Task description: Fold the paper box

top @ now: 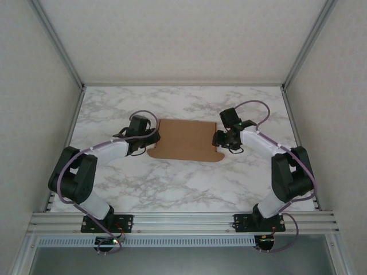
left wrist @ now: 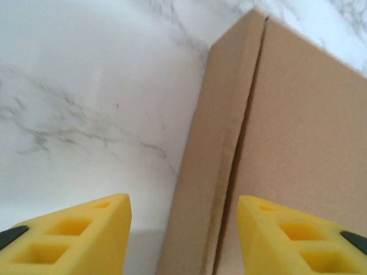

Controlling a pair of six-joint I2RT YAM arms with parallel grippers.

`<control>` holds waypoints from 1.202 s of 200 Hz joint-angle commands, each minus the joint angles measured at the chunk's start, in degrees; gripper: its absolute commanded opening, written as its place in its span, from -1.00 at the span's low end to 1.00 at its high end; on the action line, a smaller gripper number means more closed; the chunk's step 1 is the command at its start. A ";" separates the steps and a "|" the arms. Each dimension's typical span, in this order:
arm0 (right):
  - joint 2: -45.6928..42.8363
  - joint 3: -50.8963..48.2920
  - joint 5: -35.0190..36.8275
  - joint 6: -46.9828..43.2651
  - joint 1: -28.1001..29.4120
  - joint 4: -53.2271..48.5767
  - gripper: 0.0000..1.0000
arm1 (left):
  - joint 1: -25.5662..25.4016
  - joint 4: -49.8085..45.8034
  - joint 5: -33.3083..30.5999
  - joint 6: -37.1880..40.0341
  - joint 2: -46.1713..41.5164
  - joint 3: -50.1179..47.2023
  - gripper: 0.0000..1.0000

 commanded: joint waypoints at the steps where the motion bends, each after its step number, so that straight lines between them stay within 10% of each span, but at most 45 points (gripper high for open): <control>1: -4.91 2.66 10.45 -8.31 3.87 0.15 0.22 | -1.94 -7.83 -7.49 6.92 -1.88 6.97 0.03; 31: -4.73 4.59 12.21 -20.35 9.88 3.70 0.13 | -6.11 -11.23 -4.42 10.72 3.43 15.39 -0.09; 78: -8.87 -6.67 -2.06 -48.12 12.89 24.68 0.23 | -7.23 -7.34 11.58 8.50 12.74 22.10 -0.25; 127: -12.65 -18.79 -15.14 -73.56 13.42 39.09 0.34 | -7.70 -9.30 14.08 8.91 19.86 25.60 -0.32; 240: -0.15 -16.88 2.27 -87.74 19.51 45.57 0.45 | -7.70 -10.10 15.63 10.22 21.84 25.09 -0.41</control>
